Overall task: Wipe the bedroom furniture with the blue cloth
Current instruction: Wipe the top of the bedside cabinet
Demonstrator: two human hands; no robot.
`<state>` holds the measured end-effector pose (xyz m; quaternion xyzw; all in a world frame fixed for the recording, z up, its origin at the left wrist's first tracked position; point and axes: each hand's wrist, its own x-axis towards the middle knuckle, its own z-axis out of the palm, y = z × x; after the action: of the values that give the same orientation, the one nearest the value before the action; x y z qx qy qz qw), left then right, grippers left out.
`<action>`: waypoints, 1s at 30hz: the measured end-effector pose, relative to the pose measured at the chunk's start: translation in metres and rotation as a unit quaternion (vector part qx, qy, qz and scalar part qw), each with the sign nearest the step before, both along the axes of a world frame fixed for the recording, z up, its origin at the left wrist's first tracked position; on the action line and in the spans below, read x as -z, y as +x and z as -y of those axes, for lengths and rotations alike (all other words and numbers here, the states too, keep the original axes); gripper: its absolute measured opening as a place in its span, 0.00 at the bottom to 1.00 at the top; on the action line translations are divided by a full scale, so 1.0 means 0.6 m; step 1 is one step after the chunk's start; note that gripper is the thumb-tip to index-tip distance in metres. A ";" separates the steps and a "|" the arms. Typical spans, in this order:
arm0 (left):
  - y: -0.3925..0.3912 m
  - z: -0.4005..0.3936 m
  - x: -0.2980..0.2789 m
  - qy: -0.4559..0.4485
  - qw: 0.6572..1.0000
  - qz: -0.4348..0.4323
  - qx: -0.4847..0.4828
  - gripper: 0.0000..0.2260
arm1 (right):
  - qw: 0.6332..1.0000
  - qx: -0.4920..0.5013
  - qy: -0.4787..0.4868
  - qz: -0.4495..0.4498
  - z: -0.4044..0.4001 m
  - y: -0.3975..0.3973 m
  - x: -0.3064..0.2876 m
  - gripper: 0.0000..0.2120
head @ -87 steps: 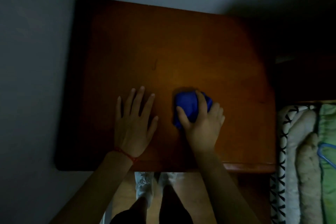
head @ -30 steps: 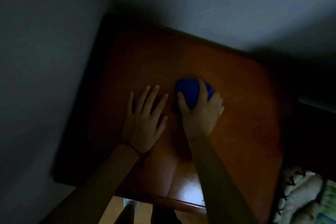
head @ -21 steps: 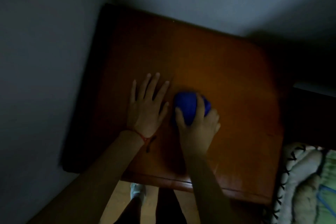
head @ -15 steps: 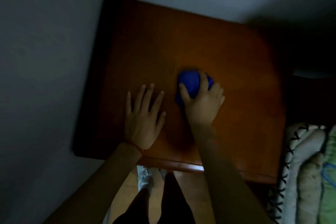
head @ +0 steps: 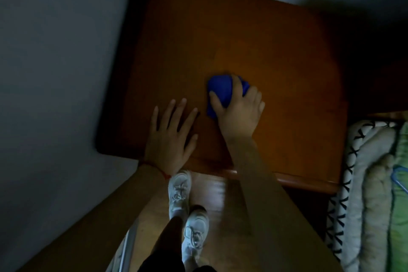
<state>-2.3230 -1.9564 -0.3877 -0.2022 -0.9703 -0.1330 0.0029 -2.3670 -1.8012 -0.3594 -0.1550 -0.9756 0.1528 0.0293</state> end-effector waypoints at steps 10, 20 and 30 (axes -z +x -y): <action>0.035 0.041 0.005 0.034 0.997 -0.046 -0.059 0.22 | 0.999 0.012 -0.025 0.021 0.028 0.202 0.001 0.30; 0.075 0.065 0.032 0.023 0.995 -0.072 -0.065 0.22 | 0.999 0.037 -0.028 -0.004 0.045 0.193 0.011 0.30; 0.073 0.070 0.024 0.023 0.996 -0.062 -0.059 0.22 | 0.998 -0.039 -0.028 0.036 0.064 0.182 0.003 0.31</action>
<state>-2.2790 -1.9984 -0.4018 -0.1520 -0.9752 -0.1420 0.0753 -2.2577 -1.8397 -0.3613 -0.1229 -0.9767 0.1752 -0.0161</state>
